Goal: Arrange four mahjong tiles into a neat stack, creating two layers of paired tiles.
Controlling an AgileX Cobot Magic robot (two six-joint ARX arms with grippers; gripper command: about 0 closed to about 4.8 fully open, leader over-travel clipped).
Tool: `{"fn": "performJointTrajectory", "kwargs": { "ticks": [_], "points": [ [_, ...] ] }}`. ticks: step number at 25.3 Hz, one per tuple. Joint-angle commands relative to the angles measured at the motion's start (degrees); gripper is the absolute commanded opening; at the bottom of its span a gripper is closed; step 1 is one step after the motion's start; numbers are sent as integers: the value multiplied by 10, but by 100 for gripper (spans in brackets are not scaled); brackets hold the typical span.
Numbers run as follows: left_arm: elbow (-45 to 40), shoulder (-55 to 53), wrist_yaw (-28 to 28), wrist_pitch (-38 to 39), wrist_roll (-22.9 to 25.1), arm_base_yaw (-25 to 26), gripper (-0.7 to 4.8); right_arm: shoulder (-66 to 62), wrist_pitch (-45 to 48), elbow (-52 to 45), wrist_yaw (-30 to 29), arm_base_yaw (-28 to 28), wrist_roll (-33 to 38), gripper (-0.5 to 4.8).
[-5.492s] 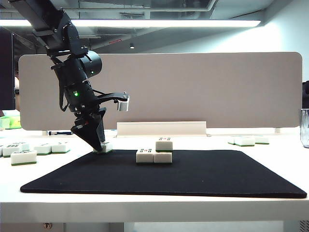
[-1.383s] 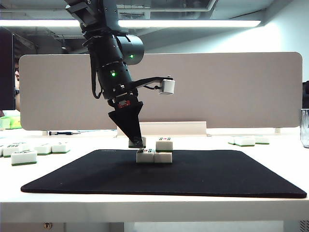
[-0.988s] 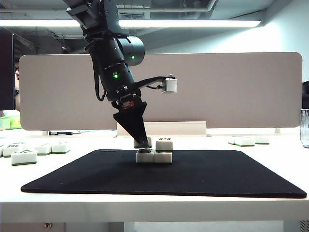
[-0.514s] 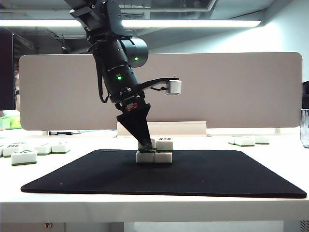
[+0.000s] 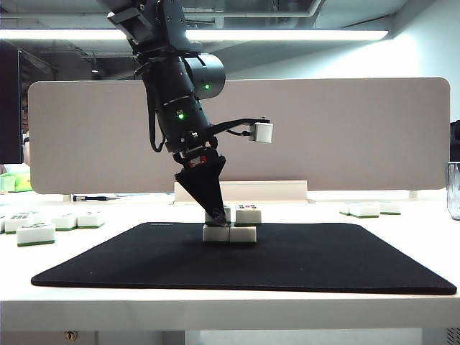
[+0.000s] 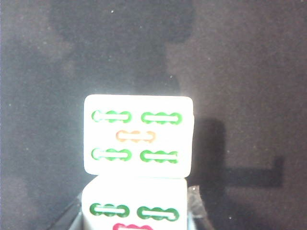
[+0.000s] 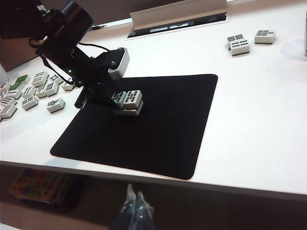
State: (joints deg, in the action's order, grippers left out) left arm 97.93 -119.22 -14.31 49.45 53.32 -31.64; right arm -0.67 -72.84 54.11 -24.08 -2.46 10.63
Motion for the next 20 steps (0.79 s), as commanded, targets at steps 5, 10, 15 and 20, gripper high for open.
{"fn": "performJointTrajectory", "kwargs": {
  "ticks": [5, 10, 15, 20],
  "points": [
    [0, -1, 6, 2, 2, 0, 246, 7, 6, 2, -1, 0, -2, -1],
    [0, -1, -1, 2, -2, -1, 321, 7, 6, 2, -1, 1, -2, -1],
    [0, 0, -1, 7, -17, -1, 321, 7, 6, 2, -1, 1, -2, -1],
    [0, 0, 0, 8, -17, -2, 321, 7, 6, 2, -1, 1, -2, -1]
  ]
}}
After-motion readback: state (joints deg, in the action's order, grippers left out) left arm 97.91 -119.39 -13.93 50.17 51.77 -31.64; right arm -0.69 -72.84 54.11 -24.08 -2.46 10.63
